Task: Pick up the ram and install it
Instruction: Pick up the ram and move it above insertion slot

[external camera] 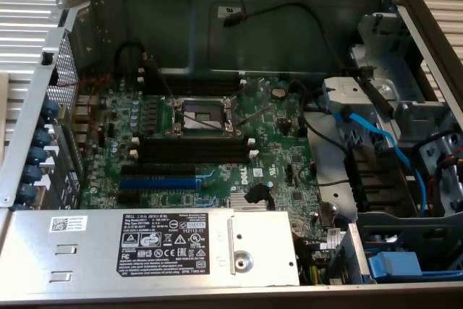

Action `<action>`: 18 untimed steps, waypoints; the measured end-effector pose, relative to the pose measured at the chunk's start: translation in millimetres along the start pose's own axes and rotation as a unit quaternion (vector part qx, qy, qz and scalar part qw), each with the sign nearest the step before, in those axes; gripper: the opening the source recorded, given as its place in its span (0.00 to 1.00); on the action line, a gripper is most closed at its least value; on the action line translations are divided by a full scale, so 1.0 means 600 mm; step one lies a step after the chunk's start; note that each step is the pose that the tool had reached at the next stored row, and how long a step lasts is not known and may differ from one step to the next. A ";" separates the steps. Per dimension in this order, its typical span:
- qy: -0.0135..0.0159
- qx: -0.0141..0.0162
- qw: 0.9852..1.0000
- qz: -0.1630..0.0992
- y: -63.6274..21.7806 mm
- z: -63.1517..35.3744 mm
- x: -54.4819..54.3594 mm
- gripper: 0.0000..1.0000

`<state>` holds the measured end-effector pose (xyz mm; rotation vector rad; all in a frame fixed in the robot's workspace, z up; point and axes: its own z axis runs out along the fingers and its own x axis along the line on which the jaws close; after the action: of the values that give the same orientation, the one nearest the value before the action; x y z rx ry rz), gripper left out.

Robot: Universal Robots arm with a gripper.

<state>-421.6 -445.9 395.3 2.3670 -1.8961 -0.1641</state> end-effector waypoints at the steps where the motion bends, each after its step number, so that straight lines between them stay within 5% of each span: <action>1: 0.000 0.000 1.000 0.000 0.000 0.000 0.000 0.12; 7: 0.002 -0.001 1.000 0.000 -0.002 -0.007 0.000 0.12; 12: -0.007 0.002 1.000 -0.002 -0.015 -0.030 0.007 0.12; 18: -0.009 0.002 1.000 -0.002 -0.030 -0.044 0.011 0.12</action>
<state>-398.8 -447.8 418.5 2.3809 -1.9015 -0.1826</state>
